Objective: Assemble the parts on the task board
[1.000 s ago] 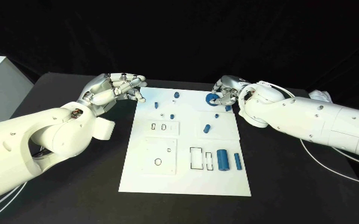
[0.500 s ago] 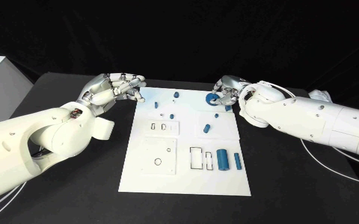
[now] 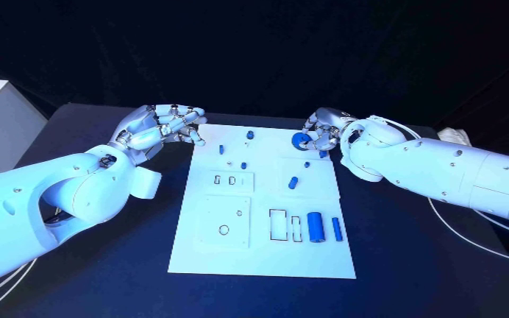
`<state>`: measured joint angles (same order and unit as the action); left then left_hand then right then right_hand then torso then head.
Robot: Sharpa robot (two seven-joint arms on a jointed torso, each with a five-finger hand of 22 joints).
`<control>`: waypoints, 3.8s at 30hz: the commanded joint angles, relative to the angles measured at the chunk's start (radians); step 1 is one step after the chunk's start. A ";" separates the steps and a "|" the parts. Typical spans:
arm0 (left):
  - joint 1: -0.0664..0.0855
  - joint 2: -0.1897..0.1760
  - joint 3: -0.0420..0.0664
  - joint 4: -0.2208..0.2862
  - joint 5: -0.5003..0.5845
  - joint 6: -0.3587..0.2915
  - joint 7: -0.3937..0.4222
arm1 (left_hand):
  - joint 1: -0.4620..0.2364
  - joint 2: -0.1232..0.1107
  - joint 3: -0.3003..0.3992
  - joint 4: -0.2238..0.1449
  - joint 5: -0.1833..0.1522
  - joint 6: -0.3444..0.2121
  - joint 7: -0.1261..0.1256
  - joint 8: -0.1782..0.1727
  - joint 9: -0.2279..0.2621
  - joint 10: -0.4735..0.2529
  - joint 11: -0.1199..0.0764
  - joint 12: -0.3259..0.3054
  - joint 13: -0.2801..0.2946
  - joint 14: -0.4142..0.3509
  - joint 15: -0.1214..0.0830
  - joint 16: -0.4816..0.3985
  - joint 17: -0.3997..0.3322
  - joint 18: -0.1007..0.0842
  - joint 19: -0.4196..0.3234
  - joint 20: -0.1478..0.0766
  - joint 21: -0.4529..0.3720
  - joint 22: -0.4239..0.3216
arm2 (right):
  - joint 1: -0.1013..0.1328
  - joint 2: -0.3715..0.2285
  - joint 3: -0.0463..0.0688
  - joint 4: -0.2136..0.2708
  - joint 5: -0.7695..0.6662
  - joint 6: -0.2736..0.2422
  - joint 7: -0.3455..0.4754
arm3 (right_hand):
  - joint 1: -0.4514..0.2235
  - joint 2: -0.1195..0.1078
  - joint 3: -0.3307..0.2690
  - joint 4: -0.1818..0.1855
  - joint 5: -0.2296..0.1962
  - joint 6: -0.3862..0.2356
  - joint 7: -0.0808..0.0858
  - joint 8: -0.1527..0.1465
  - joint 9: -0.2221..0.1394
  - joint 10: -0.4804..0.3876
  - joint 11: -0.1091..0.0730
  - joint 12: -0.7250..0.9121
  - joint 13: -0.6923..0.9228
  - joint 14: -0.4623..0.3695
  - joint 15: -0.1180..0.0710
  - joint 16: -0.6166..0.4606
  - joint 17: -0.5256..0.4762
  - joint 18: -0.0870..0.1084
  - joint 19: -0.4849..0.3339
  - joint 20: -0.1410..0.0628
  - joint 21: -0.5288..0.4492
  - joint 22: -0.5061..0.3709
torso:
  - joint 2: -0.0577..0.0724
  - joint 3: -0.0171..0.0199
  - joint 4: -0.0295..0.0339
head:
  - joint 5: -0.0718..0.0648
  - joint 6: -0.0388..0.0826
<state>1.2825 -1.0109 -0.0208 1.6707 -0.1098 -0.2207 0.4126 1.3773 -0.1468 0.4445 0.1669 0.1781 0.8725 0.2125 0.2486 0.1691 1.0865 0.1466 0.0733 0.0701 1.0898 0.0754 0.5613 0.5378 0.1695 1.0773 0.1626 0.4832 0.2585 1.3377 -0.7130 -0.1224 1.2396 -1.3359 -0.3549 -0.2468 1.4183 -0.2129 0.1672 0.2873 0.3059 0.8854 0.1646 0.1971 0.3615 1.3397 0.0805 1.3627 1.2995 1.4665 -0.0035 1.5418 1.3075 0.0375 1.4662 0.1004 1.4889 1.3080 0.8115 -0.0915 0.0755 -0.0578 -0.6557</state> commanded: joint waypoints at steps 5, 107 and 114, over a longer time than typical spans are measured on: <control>0.000 0.000 0.000 0.001 -0.005 0.019 0.002 | 0.002 0.002 0.005 0.000 0.000 -0.002 0.004 -0.004 0.001 -0.006 0.004 -0.006 -0.001 -0.006 0.001 0.007 0.001 0.009 -0.008 0.000 0.007 0.001 | -0.006 -0.004 -0.003 -0.002 0.033 0.057 -0.003 | -0.006 0.001 0.028 -0.001 0.119 -0.002 -0.004 0.001 -0.002 -0.006 -0.004 -0.008 0.004 0.092 0.004 0.007 0.212 -0.011 0.057 0.003 0.003 0.166 | 0.000 -0.0006 0.0003 | -0.001 0.002; 0.000 0.014 -0.001 -0.020 -0.012 0.028 -0.011 | 0.004 0.006 0.013 -0.004 0.000 -0.002 0.003 -0.004 0.001 -0.008 0.004 -0.005 -0.001 -0.011 0.002 0.011 0.004 0.009 -0.017 0.001 0.018 0.009 | -0.054 0.250 -0.033 0.018 -0.658 -0.172 -0.150 | -0.101 -0.051 0.172 -0.001 -0.047 0.124 -0.066 0.096 0.015 0.098 -0.058 0.060 0.100 0.098 -0.049 0.017 0.235 -0.022 0.078 -0.045 0.035 0.209 | 0.000 -0.0011 -0.0005 | 0.032 -0.001; 0.000 0.014 -0.001 -0.022 -0.012 0.029 -0.012 | 0.003 0.006 0.013 -0.003 0.000 -0.002 0.004 -0.005 0.001 -0.009 0.004 -0.005 -0.001 -0.012 0.002 0.011 0.005 0.009 -0.018 0.001 0.019 0.010 | -0.054 0.252 -0.033 0.012 -0.658 -0.178 -0.153 | -0.100 -0.049 0.172 -0.002 -0.046 0.123 -0.066 0.095 0.014 0.096 -0.059 0.057 0.098 0.098 -0.050 0.017 0.235 -0.022 0.078 -0.046 0.034 0.208 | -0.001 -0.0011 0.0006 | 0.031 -0.001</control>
<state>1.2821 -0.9985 -0.0217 1.6487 -0.1176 -0.2119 0.3980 1.3773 -0.1468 0.4542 0.1627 0.1781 0.8725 0.2125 0.2487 0.1694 1.0829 0.1503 0.0733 0.0700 1.0864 0.0790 0.5691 0.5410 0.1694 1.0665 0.1663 0.4978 0.2674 1.2893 -0.4602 -0.1518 1.2569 -1.9977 -0.5564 -0.3983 1.3211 -0.2716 0.3437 0.2872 0.2550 1.0067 0.1040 0.2851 0.3742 1.4350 0.0220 1.4209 1.3075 1.4644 -0.0453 1.5535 1.3076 0.0219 1.4680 0.0628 1.5200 1.3073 0.8111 -0.0928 0.0755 -0.0264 -0.6571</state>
